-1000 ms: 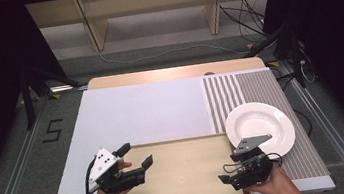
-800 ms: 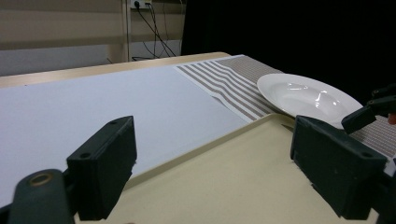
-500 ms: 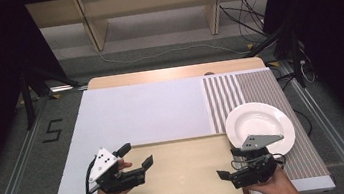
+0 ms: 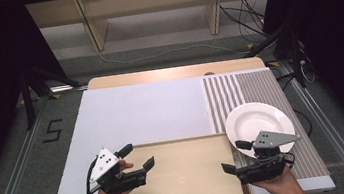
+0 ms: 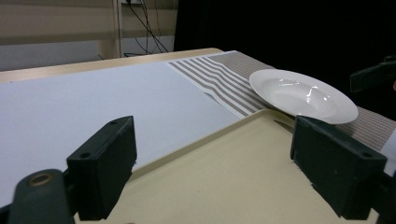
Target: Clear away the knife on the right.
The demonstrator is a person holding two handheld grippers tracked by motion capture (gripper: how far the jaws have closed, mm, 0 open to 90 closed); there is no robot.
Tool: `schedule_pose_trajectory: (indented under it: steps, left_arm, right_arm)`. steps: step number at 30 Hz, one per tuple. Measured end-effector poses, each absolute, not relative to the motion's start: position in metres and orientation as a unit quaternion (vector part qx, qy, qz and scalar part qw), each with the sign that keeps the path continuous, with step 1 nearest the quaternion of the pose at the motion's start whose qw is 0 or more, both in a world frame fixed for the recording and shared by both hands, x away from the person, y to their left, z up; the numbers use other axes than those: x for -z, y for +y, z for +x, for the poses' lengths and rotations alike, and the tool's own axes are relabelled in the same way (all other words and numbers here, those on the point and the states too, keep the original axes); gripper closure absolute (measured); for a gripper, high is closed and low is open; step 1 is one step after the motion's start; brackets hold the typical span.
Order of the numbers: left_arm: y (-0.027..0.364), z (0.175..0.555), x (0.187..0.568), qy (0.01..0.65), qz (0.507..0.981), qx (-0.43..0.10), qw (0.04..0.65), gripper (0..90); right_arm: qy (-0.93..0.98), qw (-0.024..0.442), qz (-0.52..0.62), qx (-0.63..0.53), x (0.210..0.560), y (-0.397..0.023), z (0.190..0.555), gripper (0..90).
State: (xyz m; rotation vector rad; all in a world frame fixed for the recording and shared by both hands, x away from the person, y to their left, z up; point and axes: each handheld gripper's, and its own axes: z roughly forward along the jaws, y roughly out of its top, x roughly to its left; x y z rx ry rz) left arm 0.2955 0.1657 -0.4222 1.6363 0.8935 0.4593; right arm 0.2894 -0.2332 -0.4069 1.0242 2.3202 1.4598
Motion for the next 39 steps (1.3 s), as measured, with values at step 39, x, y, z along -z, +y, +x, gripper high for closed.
schedule_pose_trajectory:
  steps: [39]
  left_arm:
    - [0.165,0.291,0.421,0.376,0.696,-0.191,0.581,14.1]
  right_arm:
    - [0.742,0.150,0.356,-0.549,0.404,-0.262,0.270,13.1]
